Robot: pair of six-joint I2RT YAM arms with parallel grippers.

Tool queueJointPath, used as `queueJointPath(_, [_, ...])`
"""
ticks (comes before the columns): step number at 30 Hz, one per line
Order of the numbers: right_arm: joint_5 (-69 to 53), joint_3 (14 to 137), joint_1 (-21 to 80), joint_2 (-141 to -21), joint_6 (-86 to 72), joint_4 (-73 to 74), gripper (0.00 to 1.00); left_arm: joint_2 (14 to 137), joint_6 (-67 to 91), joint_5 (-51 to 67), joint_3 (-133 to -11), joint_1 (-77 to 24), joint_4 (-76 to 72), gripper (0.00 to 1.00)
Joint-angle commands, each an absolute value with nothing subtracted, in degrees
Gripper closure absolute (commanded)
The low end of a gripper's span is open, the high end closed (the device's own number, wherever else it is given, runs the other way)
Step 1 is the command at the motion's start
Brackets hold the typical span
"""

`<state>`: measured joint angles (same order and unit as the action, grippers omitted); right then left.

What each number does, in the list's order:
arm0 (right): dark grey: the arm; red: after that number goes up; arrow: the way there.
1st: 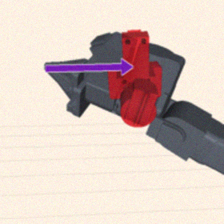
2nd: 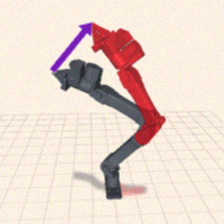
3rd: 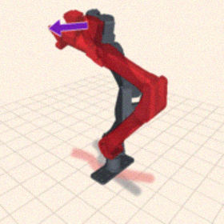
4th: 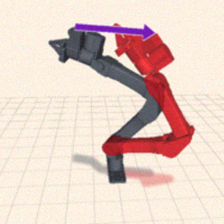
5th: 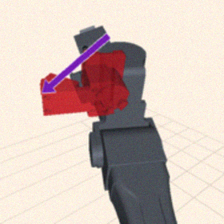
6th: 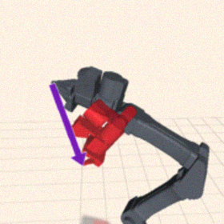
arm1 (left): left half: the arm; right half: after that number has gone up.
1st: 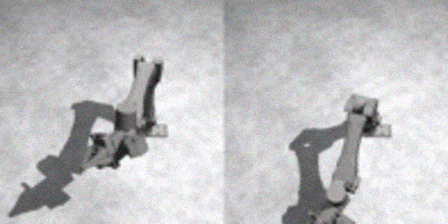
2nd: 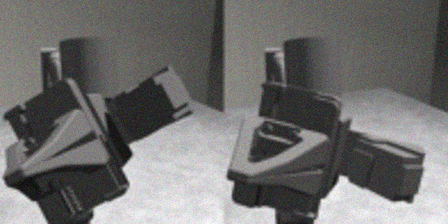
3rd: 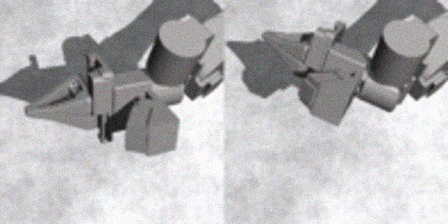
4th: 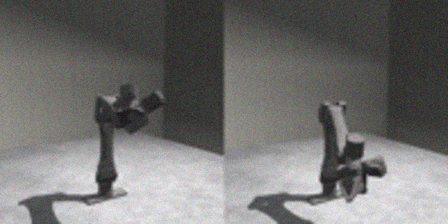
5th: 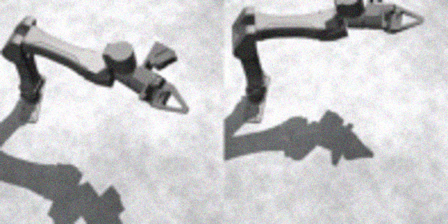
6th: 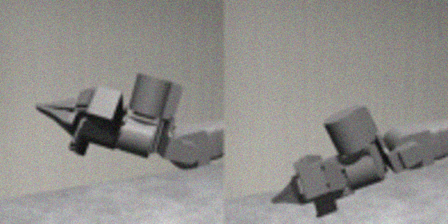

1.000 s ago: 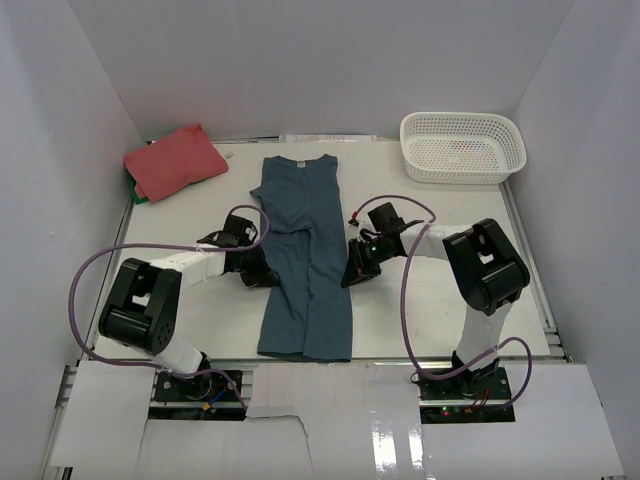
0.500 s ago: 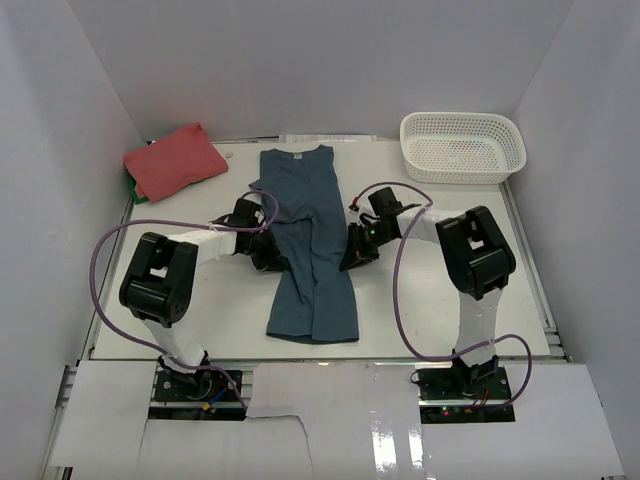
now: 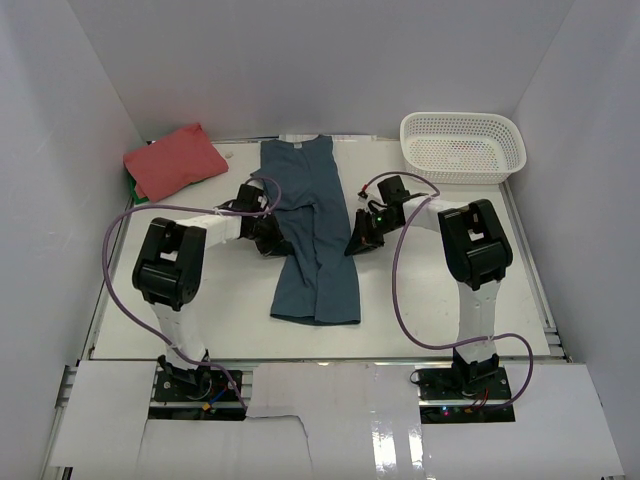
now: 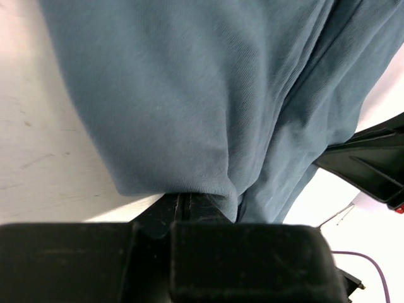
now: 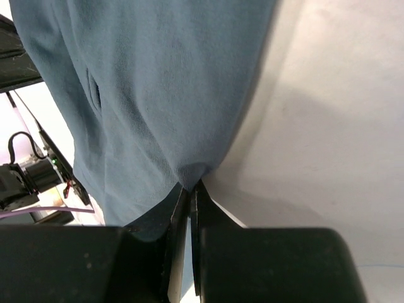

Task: Fold and stack the t-shirts
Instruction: Rotate the tshirt 90 degrees

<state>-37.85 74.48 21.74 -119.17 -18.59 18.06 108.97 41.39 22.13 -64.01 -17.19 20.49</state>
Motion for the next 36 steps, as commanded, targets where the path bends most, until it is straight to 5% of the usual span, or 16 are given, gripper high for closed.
queueJointPath(1, [-31.9, 75.6, 20.6, -122.1, -15.4, 19.8, 0.92, 110.8, 37.4, 9.9, -59.2, -15.0, 24.7, 1.0])
queueJointPath(18, [-33.4, 74.8, 21.4, -121.5, -15.0, 20.0, 0.92, 95.9, 40.1, 16.4, -44.3, -15.1, 23.9, 1.0])
queueJointPath(21, [-33.2, 75.9, 21.6, -121.9, -14.9, 21.0, 0.84, 96.2, 39.8, 17.1, -43.7, -15.1, 23.8, 0.99])
queueJointPath(25, [-30.5, 77.3, 21.6, -121.1, -13.7, 23.4, 0.64, 94.8, 40.0, 17.1, -41.8, -15.1, 23.7, 0.85])
queueJointPath(29, [-28.7, 77.2, 21.5, -119.1, -12.7, 25.0, 0.6, 90.0, 41.9, 15.5, -39.0, -15.1, 23.7, 0.5])
queueJointPath(36, [-27.7, 73.4, 21.4, -115.0, -11.8, 24.9, 0.57, 82.0, 44.0, 17.3, -35.5, -15.2, 25.7, 0.43])
